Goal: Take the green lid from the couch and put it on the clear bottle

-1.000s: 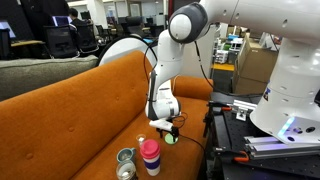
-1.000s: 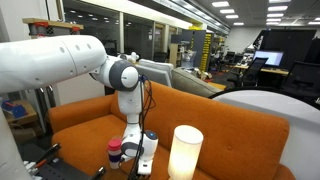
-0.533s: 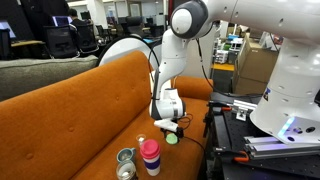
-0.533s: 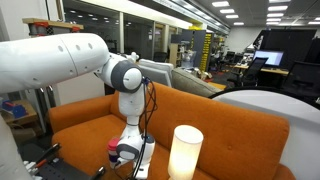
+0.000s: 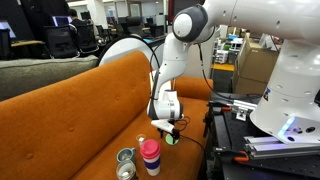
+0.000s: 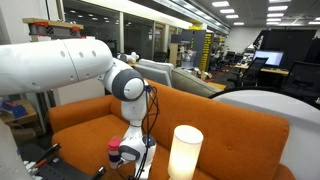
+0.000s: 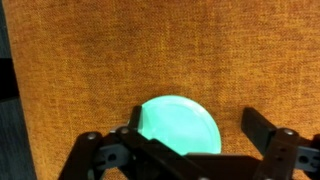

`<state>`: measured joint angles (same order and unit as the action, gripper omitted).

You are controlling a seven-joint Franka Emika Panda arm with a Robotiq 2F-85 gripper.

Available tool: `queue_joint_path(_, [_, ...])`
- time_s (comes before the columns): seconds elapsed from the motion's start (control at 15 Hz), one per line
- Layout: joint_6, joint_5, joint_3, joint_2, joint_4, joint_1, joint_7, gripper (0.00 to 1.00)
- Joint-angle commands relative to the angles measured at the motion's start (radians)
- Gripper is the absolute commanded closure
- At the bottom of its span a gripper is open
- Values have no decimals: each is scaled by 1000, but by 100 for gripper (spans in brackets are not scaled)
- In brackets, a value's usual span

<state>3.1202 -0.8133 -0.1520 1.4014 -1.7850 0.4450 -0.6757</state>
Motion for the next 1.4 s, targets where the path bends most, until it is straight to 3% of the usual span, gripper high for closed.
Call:
queue_joint_path(0.0, [18,3,-14,52,55,30,20,0])
queue_joint_path(0.87, [16,11,-35,47,59,86,35,0])
queue_joint_path(1.27, [-3,-24,-54,48,151,28,117,0])
queue_joint_path(1.33, [13,29,-76,49,158,41,103,0])
